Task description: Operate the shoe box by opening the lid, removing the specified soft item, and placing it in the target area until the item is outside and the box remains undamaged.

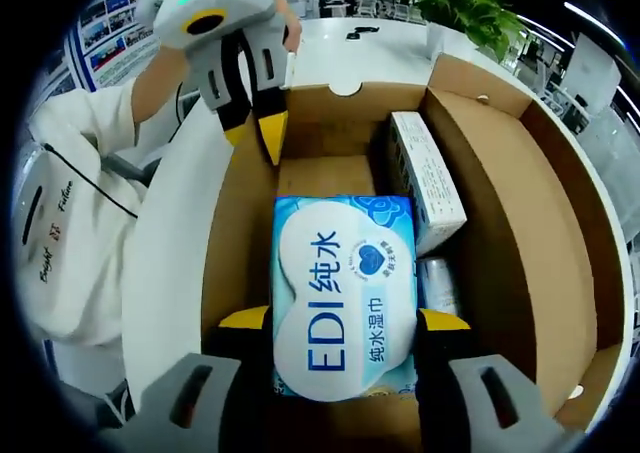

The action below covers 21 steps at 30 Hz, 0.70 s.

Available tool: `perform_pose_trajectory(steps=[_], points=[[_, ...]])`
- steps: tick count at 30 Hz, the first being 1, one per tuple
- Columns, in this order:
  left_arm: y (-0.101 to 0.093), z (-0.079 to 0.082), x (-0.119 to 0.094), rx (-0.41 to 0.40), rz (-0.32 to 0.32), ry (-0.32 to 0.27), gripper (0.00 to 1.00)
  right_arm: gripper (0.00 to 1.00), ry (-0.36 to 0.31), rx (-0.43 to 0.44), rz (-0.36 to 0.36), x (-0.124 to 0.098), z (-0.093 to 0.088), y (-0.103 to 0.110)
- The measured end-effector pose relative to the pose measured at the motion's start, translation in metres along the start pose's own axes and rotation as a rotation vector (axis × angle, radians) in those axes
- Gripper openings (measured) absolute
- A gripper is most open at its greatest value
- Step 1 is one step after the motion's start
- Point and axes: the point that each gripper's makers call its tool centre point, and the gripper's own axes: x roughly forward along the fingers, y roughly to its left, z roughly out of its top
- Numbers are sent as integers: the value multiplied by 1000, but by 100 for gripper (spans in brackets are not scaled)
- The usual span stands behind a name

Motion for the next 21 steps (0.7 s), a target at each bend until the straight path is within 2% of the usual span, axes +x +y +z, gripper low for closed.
perform_pose_trajectory(steps=[3, 9, 12, 14, 18, 21], points=[[1, 0, -1, -1, -7, -11, 4, 56, 59, 1, -4, -6, -12, -2], [1, 0, -1, -1, -10, -4, 4, 56, 100, -2, -2, -11, -24, -4], [1, 0, -1, -1, -9, -3, 4, 57, 105, -5, 0, -11, -24, -4], [0, 0, 0, 10, -12, -4, 3, 57, 150, -19, 8, -10, -24, -3], [-1, 0, 0, 19, -17, -5, 2, 58, 173, -35, 8, -10, -24, -2], [-2, 0, 0, 28, -17, -7, 2, 59, 229, -54, 1, -8, -23, -3]])
